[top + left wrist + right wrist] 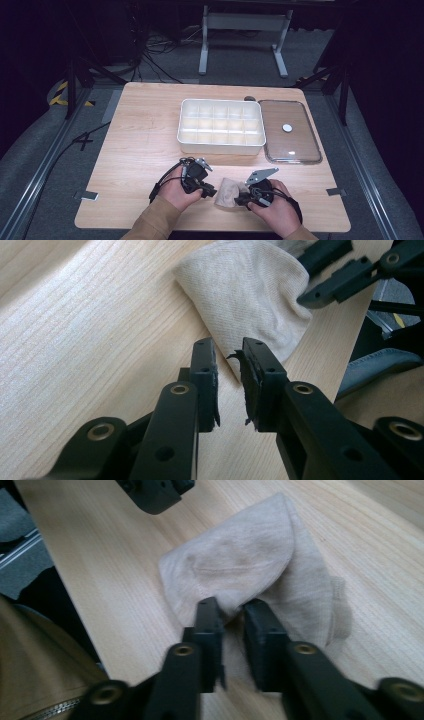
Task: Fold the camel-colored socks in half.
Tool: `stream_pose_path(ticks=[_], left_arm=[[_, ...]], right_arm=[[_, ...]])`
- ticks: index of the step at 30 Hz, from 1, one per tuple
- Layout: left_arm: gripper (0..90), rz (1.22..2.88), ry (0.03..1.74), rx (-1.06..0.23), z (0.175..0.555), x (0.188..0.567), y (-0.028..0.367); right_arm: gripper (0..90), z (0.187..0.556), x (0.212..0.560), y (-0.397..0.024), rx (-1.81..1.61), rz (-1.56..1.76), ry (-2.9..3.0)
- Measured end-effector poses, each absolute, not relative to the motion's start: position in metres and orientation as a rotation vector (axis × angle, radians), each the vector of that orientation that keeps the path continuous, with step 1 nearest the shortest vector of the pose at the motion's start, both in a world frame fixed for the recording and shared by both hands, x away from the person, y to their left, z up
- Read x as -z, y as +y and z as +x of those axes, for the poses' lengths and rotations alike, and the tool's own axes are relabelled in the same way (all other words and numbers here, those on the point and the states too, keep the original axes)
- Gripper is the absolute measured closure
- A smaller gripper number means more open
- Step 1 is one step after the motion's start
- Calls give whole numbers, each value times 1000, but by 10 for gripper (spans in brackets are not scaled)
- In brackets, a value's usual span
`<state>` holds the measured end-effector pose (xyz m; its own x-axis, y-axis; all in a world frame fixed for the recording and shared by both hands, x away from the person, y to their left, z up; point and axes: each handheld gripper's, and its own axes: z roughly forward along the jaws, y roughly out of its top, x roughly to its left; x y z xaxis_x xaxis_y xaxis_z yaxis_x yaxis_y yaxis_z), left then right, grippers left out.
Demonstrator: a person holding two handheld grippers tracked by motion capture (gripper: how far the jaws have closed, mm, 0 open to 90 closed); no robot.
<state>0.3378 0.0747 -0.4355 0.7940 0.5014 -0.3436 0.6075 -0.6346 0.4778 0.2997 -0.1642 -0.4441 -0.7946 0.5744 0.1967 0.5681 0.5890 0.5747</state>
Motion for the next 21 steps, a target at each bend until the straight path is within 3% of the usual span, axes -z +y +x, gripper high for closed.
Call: stream_pose_path(ticks=[3,12,21], left_arm=[[766,2388,820,237,337,436,75],[766,2401,798,245,336,435,71],[760,2398,767,235,333,438,60]], right_arm=[[877,299,440,-165,-1044,1006,2785],[884,300,421,-172,-1177,1006,2740],[879,308,418,-187,-1036,975,2816]])
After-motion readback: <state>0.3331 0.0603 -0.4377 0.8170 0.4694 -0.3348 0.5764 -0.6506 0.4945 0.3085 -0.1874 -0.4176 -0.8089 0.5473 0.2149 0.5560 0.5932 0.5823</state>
